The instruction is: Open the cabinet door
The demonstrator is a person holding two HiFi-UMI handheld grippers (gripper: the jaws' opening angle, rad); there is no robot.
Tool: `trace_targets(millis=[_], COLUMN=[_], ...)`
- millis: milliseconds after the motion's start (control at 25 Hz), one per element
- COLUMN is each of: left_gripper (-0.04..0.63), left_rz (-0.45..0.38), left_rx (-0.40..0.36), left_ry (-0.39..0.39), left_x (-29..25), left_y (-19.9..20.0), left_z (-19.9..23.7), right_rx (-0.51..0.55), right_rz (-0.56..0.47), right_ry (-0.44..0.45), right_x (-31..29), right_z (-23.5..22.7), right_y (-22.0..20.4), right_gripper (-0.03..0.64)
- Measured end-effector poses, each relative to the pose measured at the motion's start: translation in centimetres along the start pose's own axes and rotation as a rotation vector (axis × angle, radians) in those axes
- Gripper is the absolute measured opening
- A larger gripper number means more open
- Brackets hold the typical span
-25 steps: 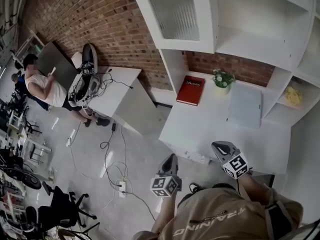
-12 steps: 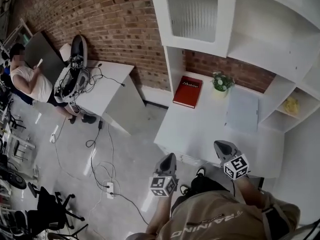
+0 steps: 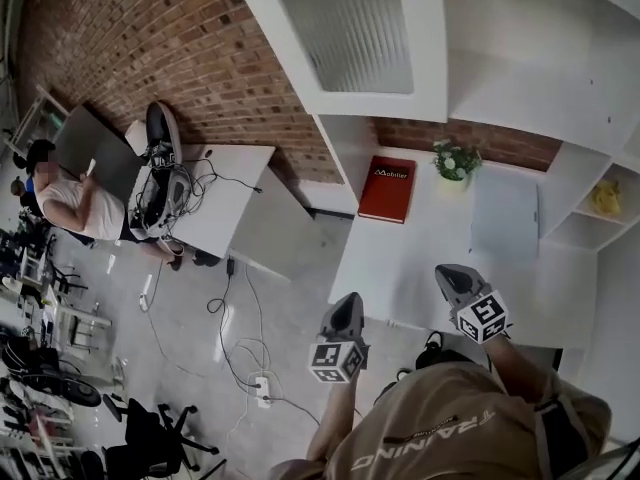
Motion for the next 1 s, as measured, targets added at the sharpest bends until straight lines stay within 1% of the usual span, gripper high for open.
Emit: trace_targets(millis=[120,320,440,560,680,800,840,920,1000], left_gripper=[0.008,0.009,0.008,0.008,0.009,0.009,0.009,0.008,0.008], left_rz=[0.011,0.069,0.097,0.102,0.114,0.134,0.144,0.149,0.138], left_rx=[-0.021,0.007,0.008,0.001,-0.043,-0.079,-0.072,-0.036,-0.013], left_ry=[-0.002,-0.006,-0.032,-0.089,-0.163,-0.248,-0.269,-0.319,-0.371], left_x=[-2.1,-4.8,-6.8,-9.5,-11.7,-13.4,-13.5,-13.9,-14.9], left_y=[0.4,-1.5,-1.7,-0.8,-0.1,0.3,0.3,0.4,0.9], left_z=[0.0,0.2,0.3,0.1,-0.9,-1.0,-1.0,-1.4,-2.3], right_rx=[0.000,0.011,0.018,-0.013,-0.086,-0.119,-0.118,-0.101,-0.073], right_rz=[-0.016,-0.001,0.010,0.043,0.084,0.041,0.024,0.001,0.003], right_ry=[0.013,0.027,0.011,-0.049,-0.139,-0.189,-0.197,-0.220,-0.244], right_x=[-1.7,-3.7,-3.8,-3.9,-4.0,-4.6,-4.7,-4.1,-3.5], right_z=[-1.4,-3.3,-4.5,-6.7,-9.0,-9.1,-8.7,-8.2,-8.5], right_y=[0.1,-0.6,-1.3,-2.5,-3.6,-2.0,-1.2,0.1,0.7], right_gripper=[0.012,0.012,0.012,0.012,0.012,0.012,0.012,0.012,0.012])
Point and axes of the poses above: the fingertips, and each gripper's own axes: x backward along the fingers, z to its left, y out of its top, the point moved 1 cm from there along x, backward along the fingers, and after that the axes turned 5 degrees about -y, right-handed, at the moved point
